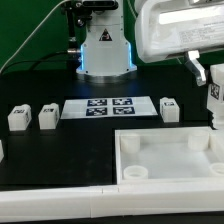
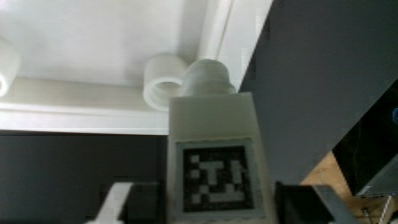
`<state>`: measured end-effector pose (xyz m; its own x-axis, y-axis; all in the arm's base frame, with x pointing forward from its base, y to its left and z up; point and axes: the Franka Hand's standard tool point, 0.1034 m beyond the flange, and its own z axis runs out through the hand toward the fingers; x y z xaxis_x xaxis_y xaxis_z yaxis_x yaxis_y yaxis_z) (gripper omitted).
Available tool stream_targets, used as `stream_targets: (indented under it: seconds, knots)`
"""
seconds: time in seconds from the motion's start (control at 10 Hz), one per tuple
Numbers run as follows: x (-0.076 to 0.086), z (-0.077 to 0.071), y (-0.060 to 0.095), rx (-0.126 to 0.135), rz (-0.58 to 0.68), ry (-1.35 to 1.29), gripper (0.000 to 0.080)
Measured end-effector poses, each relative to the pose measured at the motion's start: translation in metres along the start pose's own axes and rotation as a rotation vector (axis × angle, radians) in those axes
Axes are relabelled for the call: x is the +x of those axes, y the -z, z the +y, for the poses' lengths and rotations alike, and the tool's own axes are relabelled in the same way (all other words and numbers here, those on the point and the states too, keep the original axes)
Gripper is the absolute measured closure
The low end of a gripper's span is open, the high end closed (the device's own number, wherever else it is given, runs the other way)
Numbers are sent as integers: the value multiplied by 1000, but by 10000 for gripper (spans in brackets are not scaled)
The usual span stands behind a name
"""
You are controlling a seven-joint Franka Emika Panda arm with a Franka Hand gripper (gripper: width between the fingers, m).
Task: Assemble one leg
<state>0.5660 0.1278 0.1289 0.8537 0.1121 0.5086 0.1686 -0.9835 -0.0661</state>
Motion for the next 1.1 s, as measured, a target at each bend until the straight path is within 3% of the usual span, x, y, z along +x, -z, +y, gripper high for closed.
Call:
stream_targets:
  seconds: [0.1,0.3,0.5,0.9,1.1]
  knots:
    - [2,5,-1,-4,-2,20,506]
    - [22,24,-6,-19,-7,28,506]
    - [38,29,-12,-20,7,23,506]
    - [41,36,-35,-19,0,12,506]
    - [34,32,-46,-14,-13,13,506]
